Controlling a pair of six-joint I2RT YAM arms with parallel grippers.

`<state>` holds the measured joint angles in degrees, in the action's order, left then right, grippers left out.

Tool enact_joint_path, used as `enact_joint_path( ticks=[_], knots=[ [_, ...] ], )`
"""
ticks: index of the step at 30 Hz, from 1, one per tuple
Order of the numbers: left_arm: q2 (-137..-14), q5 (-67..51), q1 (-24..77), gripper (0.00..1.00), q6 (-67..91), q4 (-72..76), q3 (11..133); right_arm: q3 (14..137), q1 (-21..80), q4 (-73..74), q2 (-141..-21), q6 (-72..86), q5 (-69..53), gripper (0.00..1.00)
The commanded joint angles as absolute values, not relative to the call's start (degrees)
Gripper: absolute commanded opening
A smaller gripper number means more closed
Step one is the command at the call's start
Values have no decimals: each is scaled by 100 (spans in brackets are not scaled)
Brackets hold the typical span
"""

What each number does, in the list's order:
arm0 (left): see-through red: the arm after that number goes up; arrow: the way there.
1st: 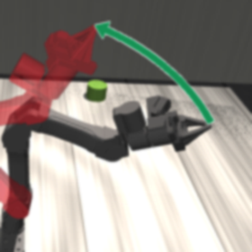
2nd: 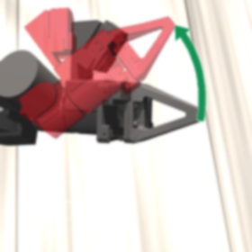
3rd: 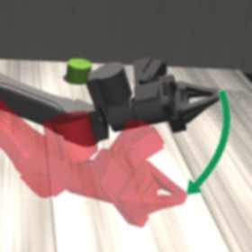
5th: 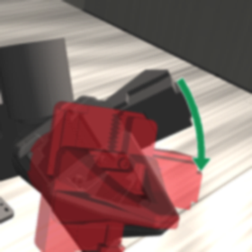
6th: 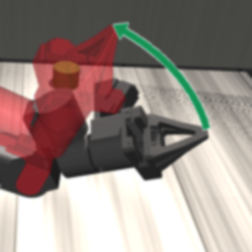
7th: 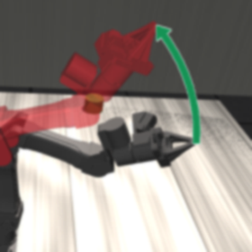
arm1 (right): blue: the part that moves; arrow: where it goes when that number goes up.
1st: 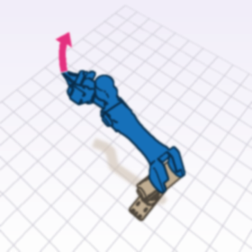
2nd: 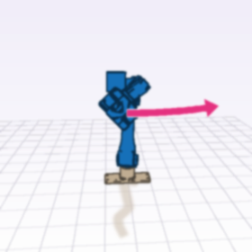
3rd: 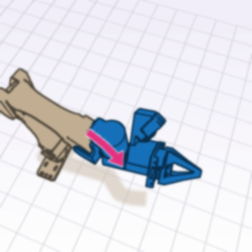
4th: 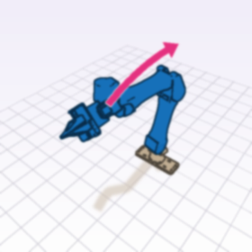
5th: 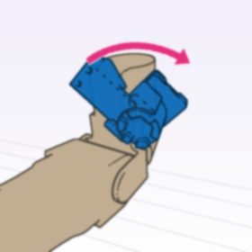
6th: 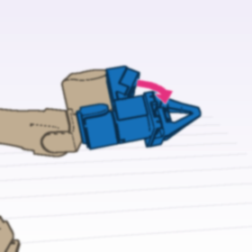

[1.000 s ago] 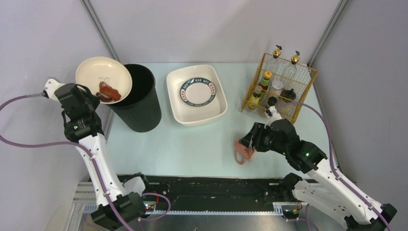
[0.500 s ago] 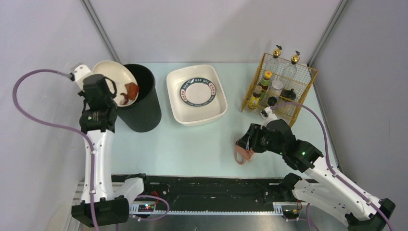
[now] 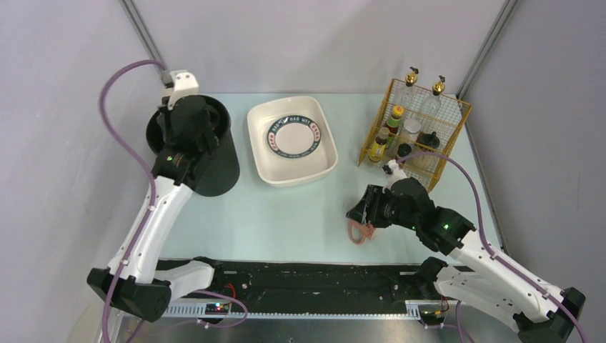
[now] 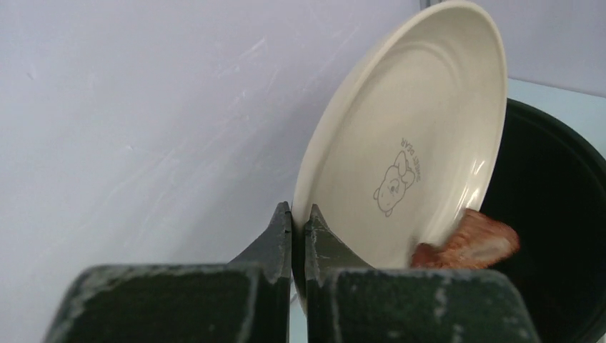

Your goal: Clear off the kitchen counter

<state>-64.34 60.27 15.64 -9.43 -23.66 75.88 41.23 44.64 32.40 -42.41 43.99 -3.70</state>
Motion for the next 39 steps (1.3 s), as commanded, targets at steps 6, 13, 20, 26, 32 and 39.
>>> enact_joint_path(
  ticks=[6, 13, 20, 26, 32, 39],
  knots=[
    [-6932, 7653, 2489, 0, -4952, 1611, 7221, 4030, 4573, 3014, -4184, 4474, -299, 55],
    [-7147, 7777, 2584, 0, -5548, 2277, 7197, 3933, 4596, 3034, -4057, 4527, -291, 55],
    [-6825, 7726, 2793, 0, -5190, 2025, 7676, 3896, 4595, 2993, -4039, 4511, -294, 55],
    [-6378, 6787, 2880, 0, -2745, -848, 8380, 3876, 4619, 2899, -4088, 4537, -360, 55],
    [-5965, 5468, 2894, 0, -1571, -1793, 8495, 3864, 4636, 2974, -4008, 4545, -302, 55],
    [-5591, 3145, 2892, 0, -24, -1957, 8255, 3864, 4702, 2986, -3989, 4603, -269, 55]
  ],
)
